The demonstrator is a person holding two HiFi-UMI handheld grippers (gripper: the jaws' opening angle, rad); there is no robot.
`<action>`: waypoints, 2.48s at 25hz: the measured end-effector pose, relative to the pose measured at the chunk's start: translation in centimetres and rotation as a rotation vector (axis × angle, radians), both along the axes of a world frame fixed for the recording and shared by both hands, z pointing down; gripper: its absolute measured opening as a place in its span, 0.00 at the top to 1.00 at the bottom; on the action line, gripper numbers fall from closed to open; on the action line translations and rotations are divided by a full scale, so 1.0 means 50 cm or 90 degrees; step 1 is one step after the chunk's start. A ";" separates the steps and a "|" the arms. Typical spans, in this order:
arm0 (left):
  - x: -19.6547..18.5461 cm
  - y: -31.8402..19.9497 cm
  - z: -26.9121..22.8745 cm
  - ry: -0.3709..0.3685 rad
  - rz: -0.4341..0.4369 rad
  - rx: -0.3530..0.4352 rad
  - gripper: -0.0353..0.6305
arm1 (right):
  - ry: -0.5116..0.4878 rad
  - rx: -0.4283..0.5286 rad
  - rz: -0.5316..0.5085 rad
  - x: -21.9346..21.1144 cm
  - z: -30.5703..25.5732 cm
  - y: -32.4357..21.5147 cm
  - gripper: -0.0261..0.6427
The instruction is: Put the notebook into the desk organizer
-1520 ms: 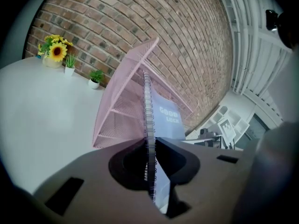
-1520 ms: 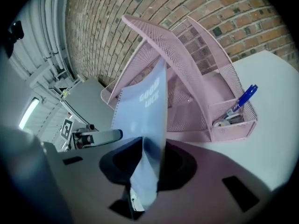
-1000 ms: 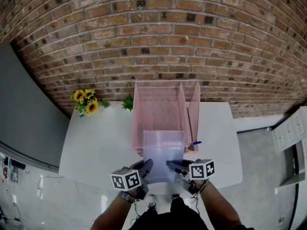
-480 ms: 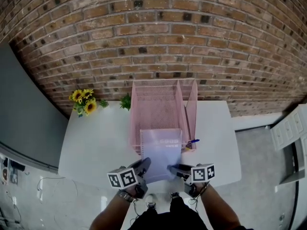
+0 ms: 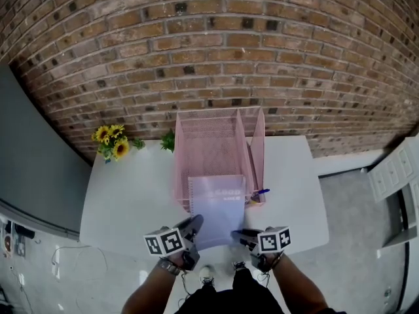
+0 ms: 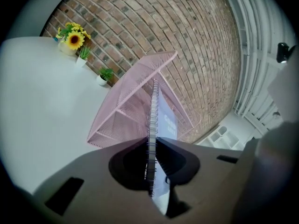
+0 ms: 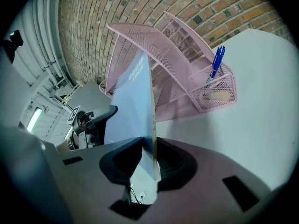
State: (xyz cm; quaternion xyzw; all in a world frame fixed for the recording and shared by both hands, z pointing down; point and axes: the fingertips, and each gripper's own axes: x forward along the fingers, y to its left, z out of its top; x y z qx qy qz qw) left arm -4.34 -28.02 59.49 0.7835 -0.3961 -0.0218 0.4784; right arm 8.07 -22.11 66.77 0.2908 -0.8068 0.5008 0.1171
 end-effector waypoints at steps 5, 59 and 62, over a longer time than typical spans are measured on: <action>-0.004 -0.010 0.000 -0.071 0.024 0.031 0.87 | -0.053 0.013 0.008 -0.011 -0.033 0.009 0.90; 0.001 0.070 0.018 -0.132 0.097 0.079 0.63 | -0.164 0.032 0.229 0.017 -0.157 -0.158 0.90; 0.003 0.063 0.010 -0.128 0.092 0.086 0.69 | -0.142 0.048 0.219 0.018 -0.157 -0.164 0.87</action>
